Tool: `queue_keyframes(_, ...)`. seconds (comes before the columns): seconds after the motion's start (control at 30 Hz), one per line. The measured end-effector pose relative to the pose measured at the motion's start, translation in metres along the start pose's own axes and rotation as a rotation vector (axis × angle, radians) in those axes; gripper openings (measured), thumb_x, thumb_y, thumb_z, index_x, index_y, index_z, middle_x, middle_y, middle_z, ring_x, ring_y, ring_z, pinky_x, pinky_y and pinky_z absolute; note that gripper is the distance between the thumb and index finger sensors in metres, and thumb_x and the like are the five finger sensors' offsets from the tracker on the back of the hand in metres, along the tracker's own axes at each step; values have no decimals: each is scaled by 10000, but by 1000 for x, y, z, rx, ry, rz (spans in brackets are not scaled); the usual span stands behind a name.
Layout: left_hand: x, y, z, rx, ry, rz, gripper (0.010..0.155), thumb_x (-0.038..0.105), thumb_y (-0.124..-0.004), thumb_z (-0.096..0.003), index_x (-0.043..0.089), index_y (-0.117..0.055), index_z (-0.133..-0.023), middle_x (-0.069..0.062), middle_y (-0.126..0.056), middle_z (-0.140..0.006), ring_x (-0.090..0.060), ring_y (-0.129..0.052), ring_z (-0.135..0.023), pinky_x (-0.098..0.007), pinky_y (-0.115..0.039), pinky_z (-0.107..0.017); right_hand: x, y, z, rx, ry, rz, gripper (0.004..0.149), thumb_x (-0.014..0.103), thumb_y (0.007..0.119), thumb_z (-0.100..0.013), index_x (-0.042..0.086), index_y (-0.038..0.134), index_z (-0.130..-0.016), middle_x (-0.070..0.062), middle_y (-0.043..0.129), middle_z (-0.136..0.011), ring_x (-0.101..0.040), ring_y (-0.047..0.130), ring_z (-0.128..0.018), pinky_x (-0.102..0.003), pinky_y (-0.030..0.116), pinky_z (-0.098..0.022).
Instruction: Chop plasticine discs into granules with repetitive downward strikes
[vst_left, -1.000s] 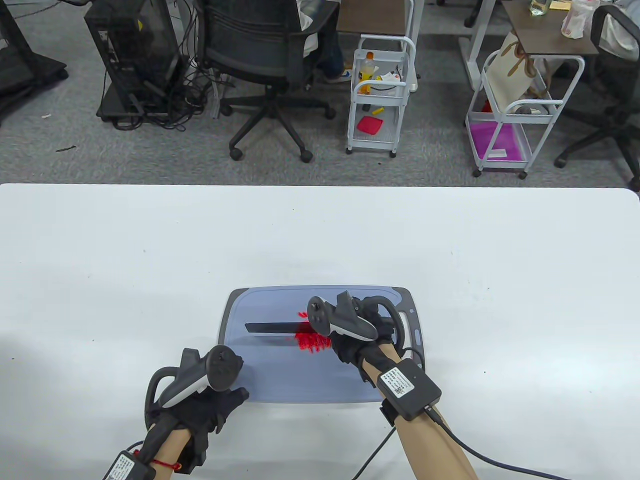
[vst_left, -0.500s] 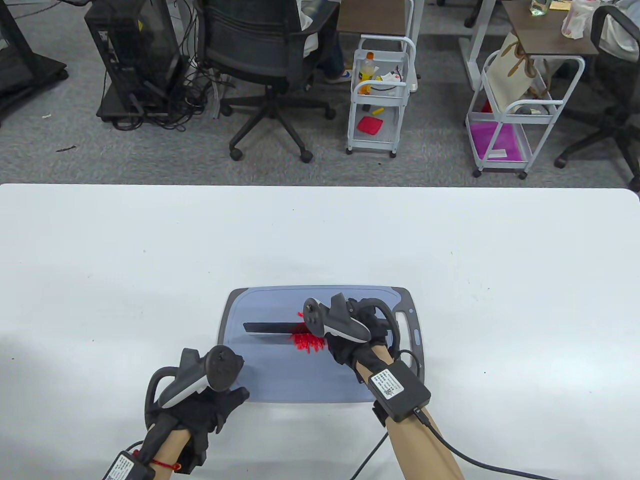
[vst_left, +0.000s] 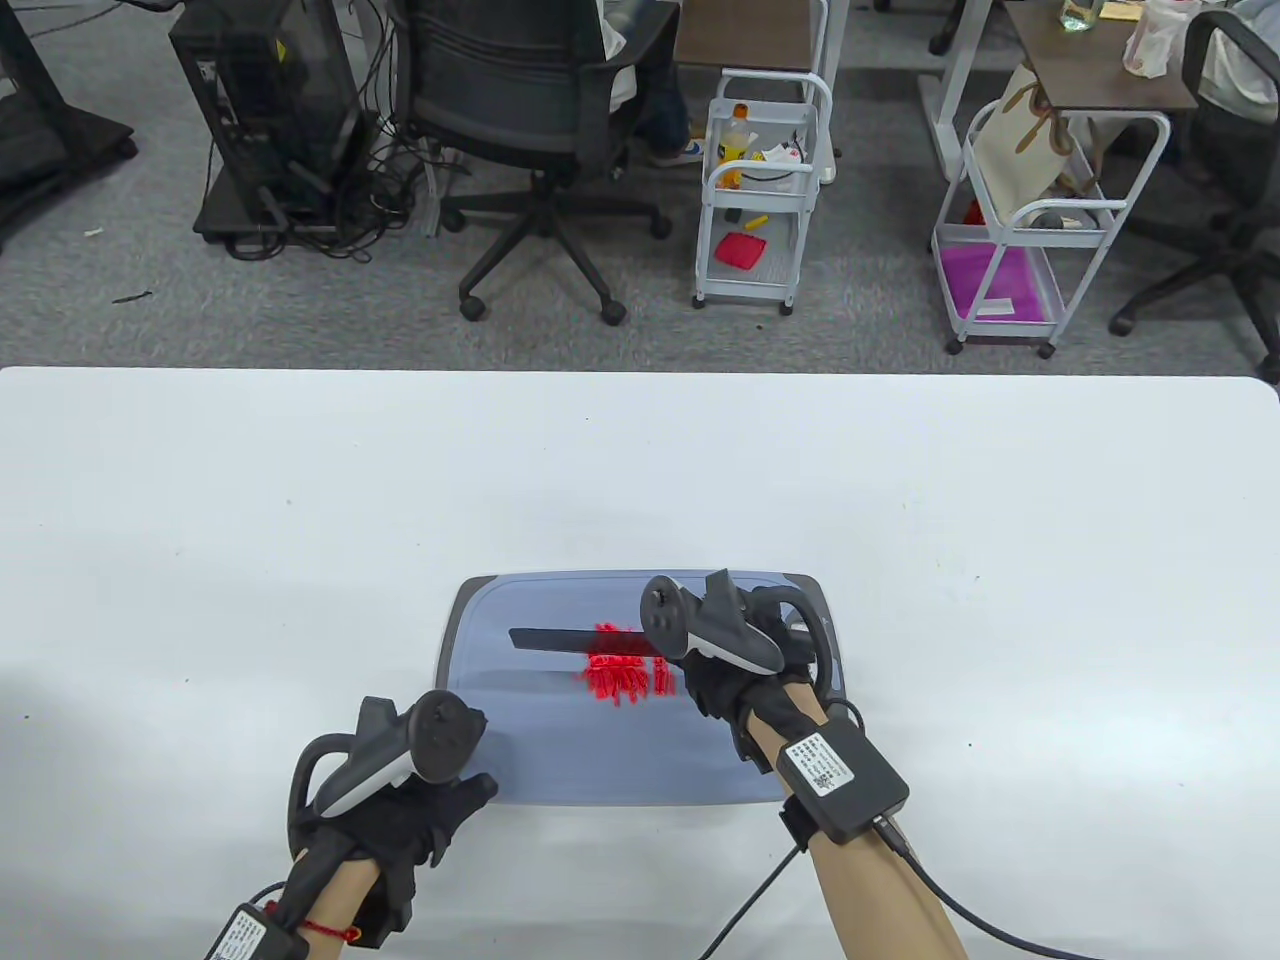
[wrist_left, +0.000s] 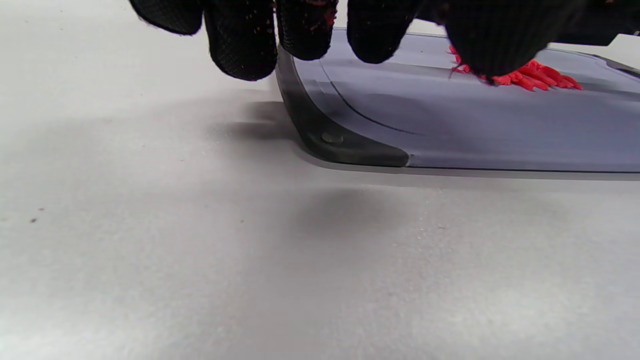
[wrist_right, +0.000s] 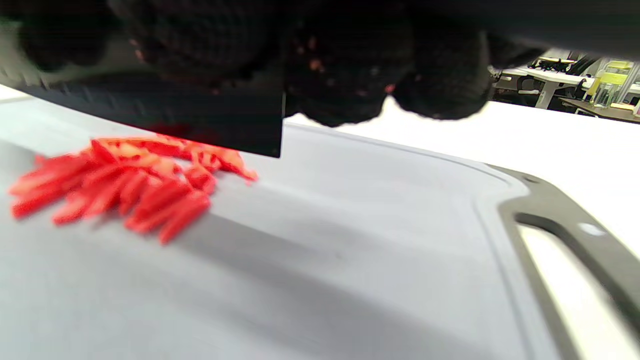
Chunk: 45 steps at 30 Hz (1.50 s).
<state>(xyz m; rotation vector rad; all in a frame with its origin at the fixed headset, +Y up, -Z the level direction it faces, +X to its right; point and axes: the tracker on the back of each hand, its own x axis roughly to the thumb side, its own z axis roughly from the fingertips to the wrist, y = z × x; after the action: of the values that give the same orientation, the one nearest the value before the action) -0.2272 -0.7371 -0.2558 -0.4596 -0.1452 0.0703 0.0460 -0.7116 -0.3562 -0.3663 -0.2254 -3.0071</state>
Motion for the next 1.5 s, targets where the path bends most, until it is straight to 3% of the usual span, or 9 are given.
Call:
queue_keyframes(0.2,0,0,0,0,3,-1,757,615,-639,-440,307,-550,-1125,-120,-499,-1260,-444,-665,-1080,-651,-518,-750,9,22,-6,8,8,34,481,378,745,-404,208,839,-844,52,1004,-504,-312,1007,-533,-647,719,-565)
queue_keyframes(0.37,3,-2,-1,-15,-8,-5,755,615,-638,-440,311,-549,-1125,-118,-496,-1261,-442,-664,-1081,-649,-516,-751,15,24,-8,-23,32,55,484,383,734,-391,219,822,-838,74,996,-492,-298,1011,-523,-638,728,-561)
queue_keyframes(0.53,1,-1,1,-7,-8,4,755,614,-639,-441,310,-549,-1125,-119,-498,-1260,-441,-666,-1080,-650,-517,-751,21,12,-13,94,72,139,485,378,736,-402,213,807,-852,70,993,-508,-308,1005,-544,-645,703,-580)
queue_keyframes(0.67,1,1,0,-1,-4,-5,757,614,-639,-440,309,-547,-1127,-118,-497,-1261,-441,-667,-1080,-650,-516,-751,35,20,-11,-27,14,93,482,382,739,-392,203,817,-832,75,995,-480,-300,1020,-499,-633,727,-563)
queue_keyframes(0.83,1,-2,1,-18,-3,3,755,614,-638,-440,309,-549,-1125,-118,-497,-1260,-439,-667,-1080,-649,-518,-750,21,13,-14,60,46,146,482,384,738,-399,220,810,-846,76,997,-500,-305,1001,-552,-633,692,-607)
queue_keyframes(0.93,-1,1,2,5,-3,7,755,614,-639,-440,310,-550,-1125,-116,-496,-1261,-441,-666,-1080,-650,-516,-751,12,4,-10,-42,21,95,465,380,764,-403,207,856,-825,46,1011,-477,-309,999,-522,-633,710,-590)
queue_keyframes(1.07,0,0,1,-9,-1,-3,754,614,-639,-440,312,-549,-1125,-119,-495,-1261,-440,-664,-1081,-649,-516,-752,13,-7,-2,-47,1,68,463,387,763,-409,211,853,-827,48,1008,-484,-310,997,-519,-636,712,-582)
queue_keyframes(1.37,2,0,1,-6,-8,-1,757,615,-639,-439,309,-548,-1126,-121,-497,-1260,-443,-667,-1079,-650,-517,-751,24,15,-2,24,17,153,476,395,738,-401,222,820,-836,81,997,-485,-293,1010,-525,-629,734,-562)
queue_keyframes(1.5,2,0,1,-3,-12,2,757,615,-639,-441,310,-546,-1127,-119,-495,-1261,-442,-665,-1081,-650,-516,-752,16,26,-2,-15,26,39,481,386,743,-387,210,825,-827,77,999,-466,-301,1012,-516,-636,734,-548)
